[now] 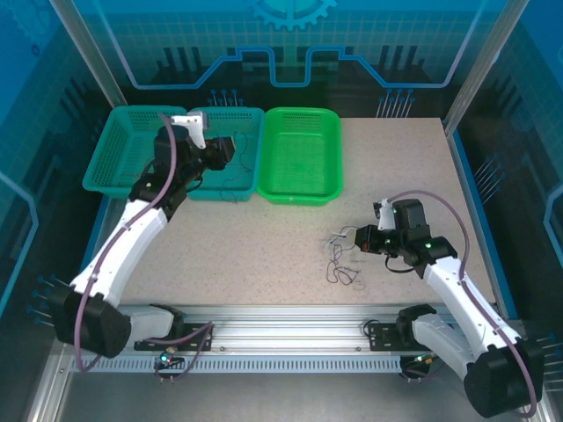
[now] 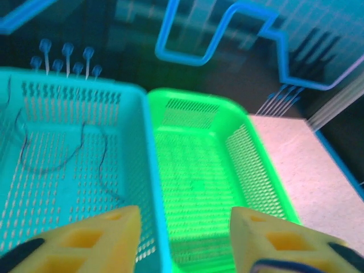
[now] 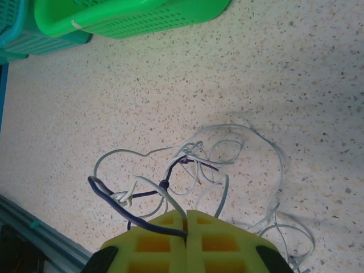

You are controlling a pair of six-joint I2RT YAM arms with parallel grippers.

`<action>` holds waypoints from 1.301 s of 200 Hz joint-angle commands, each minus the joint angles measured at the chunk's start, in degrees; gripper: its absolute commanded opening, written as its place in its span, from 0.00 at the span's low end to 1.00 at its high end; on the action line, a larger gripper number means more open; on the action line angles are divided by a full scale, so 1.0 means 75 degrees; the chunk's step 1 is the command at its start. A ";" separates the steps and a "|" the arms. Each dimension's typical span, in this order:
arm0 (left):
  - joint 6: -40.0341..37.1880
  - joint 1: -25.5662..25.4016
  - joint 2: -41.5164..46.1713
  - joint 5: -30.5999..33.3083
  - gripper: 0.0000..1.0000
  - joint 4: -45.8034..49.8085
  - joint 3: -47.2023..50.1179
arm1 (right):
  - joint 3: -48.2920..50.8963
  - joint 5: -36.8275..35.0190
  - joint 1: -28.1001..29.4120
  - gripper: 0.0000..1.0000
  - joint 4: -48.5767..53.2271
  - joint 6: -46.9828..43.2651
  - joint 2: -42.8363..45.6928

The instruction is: Untangle the cables

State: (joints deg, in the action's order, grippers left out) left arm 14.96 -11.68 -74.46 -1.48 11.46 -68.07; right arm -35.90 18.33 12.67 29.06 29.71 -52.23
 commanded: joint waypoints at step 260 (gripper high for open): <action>-0.1365 0.1555 -0.2414 -0.1231 0.72 0.2662 -0.2067 | -0.1723 -0.2806 0.2788 0.92 0.0988 -0.1173 -0.0056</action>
State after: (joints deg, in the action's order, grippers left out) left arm 11.77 1.56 -94.41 -8.12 29.54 -85.58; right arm -42.70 4.27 32.58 36.34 27.90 -59.81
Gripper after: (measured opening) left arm 0.719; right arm 0.846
